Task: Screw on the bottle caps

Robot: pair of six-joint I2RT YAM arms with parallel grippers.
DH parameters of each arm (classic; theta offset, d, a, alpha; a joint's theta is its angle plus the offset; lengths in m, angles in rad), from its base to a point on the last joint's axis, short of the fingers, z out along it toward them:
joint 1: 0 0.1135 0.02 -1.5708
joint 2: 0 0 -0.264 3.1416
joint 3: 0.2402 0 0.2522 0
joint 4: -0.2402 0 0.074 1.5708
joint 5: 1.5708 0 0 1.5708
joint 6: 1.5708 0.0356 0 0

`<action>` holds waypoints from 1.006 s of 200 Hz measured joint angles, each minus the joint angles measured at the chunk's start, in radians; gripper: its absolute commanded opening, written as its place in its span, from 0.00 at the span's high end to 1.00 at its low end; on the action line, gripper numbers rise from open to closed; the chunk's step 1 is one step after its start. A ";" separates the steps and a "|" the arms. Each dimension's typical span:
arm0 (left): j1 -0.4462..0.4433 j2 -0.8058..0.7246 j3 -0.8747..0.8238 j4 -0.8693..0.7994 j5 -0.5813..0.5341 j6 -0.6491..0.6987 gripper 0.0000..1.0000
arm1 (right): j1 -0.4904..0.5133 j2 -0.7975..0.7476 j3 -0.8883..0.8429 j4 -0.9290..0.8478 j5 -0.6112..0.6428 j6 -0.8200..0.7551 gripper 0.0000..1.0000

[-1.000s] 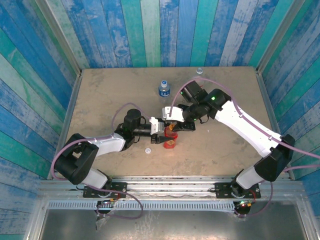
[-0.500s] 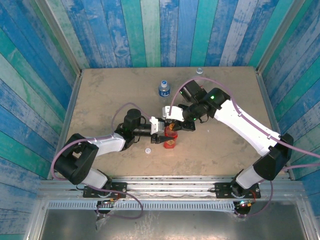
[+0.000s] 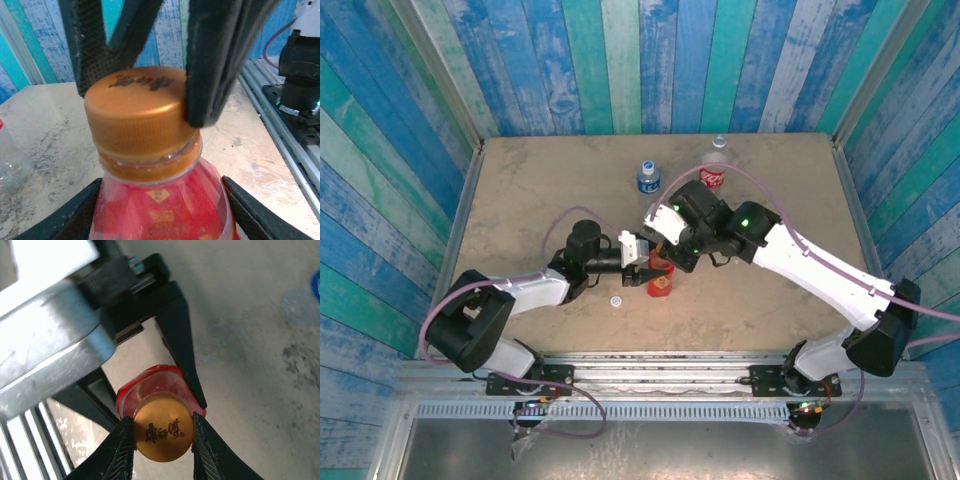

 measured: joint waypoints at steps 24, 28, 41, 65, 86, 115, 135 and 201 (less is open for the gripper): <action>0.000 -0.002 -0.001 0.000 -0.023 -0.014 0.41 | 0.078 0.008 -0.007 0.029 0.176 0.291 0.85; 0.000 -0.002 -0.001 0.001 -0.025 -0.015 0.41 | 0.090 0.010 -0.007 0.030 0.203 0.327 0.85; 0.000 -0.005 -0.006 0.004 -0.029 -0.017 0.41 | 0.128 0.018 -0.005 0.030 0.283 0.438 0.83; 0.000 -0.009 -0.010 0.008 -0.039 -0.019 0.41 | 0.154 0.028 0.005 0.019 0.342 0.519 0.73; -0.003 -0.009 -0.011 0.014 -0.049 -0.018 0.41 | 0.157 0.030 0.012 0.008 0.347 0.507 0.57; -0.003 -0.011 -0.014 0.022 -0.065 -0.019 0.41 | 0.158 -0.010 -0.012 0.027 0.304 0.388 0.48; -0.002 -0.013 -0.015 0.023 -0.066 -0.018 0.41 | 0.145 -0.094 -0.063 0.076 0.225 0.293 0.43; 0.003 -0.083 -0.041 0.026 0.044 -0.014 0.41 | -0.025 -0.315 -0.287 0.275 -0.272 -0.096 0.40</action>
